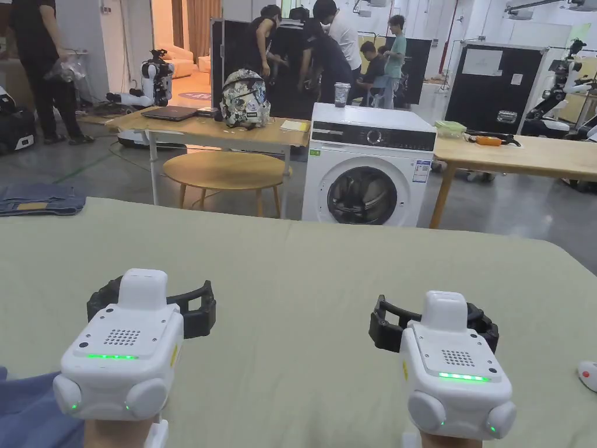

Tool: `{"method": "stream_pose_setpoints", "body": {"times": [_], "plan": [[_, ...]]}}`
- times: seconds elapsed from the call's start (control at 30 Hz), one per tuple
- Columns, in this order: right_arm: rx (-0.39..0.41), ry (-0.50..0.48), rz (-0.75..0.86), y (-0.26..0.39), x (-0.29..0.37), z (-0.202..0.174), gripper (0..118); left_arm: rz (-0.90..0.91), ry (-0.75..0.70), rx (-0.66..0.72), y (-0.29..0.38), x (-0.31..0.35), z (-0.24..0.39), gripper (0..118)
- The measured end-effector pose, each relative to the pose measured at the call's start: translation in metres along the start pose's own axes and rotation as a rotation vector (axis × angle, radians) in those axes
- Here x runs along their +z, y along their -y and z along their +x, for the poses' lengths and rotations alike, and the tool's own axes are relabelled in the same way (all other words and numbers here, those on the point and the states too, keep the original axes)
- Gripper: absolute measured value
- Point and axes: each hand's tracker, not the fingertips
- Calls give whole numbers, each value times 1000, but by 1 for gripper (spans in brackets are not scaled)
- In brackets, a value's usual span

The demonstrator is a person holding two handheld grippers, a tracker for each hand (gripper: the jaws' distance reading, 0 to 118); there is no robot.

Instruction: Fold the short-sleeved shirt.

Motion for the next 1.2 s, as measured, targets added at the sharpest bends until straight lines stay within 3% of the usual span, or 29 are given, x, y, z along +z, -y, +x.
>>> {"method": "stream_pose_setpoints", "body": {"times": [0.83,0.93,1.2], "plan": [[-32,12,-20,-4,2,-3,118,-5,0,-6,0,2,0,110],[-95,20,-36,-6,2,2,118,-10,1,46,-1,1,-3,110],[-423,41,-83,-14,-1,24,118,-32,14,331,-8,0,-16,106]]}}
